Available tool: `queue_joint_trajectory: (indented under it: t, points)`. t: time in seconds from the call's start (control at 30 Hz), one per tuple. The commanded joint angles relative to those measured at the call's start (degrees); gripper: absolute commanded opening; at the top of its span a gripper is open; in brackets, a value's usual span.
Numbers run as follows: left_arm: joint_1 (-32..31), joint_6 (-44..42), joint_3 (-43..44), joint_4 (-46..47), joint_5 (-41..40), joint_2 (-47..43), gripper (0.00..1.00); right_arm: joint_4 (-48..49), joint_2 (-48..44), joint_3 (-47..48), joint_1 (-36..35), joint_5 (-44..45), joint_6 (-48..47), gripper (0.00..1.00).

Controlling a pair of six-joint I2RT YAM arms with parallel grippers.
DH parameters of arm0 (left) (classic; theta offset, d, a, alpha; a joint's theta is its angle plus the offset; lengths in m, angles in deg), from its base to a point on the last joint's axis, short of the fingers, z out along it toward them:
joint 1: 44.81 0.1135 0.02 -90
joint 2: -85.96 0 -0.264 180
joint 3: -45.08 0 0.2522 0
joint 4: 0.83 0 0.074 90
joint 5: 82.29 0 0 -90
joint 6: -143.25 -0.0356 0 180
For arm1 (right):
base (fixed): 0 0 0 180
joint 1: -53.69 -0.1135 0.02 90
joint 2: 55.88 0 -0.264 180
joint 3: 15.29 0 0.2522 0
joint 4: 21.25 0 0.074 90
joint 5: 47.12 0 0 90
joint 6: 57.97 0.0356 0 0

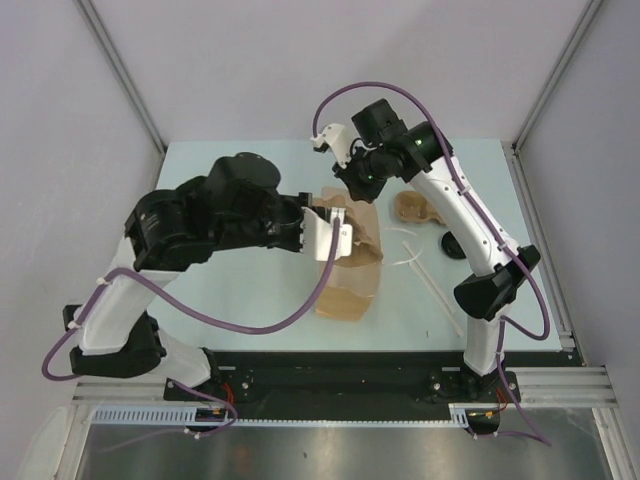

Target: Pack the takeout coffee

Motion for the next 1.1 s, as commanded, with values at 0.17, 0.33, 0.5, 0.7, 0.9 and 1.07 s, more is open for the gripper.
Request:
queue_joint_trajectory:
  t: [0.17,0.33,0.5,0.7,0.9,1.07]
  points:
    - [-3.32,-1.67,2.64,-7.66,-9.70,4.33,0.00,2.11,-4.18,0.12,-2.07,1.40,0.03,0.00]
    - [-3.33,-1.06,7.11,-7.49,-10.32,4.33,0.00,2.90,-5.49,-1.54,-2.25,2.28,-0.32,0.00]
    - [-3.33,-1.15,8.88,-6.96,-9.71,1.70,0.00,5.45,-6.55,-4.44,-2.16,2.72,-2.08,0.00]
    - [-3.33,-2.73,5.20,-7.49,-10.41,-1.11,0.00,6.33,-6.02,-4.19,-2.25,2.81,-2.52,0.00]
    - [-3.85,-4.05,2.38,-7.49,-9.45,-0.77,0.00,5.37,-5.06,-2.17,-2.86,3.34,-2.08,0.00]
    - [-5.35,-5.19,0.80,-7.67,-10.15,0.73,0.00,4.49,-4.44,-0.76,-3.83,4.30,-1.82,0.00]
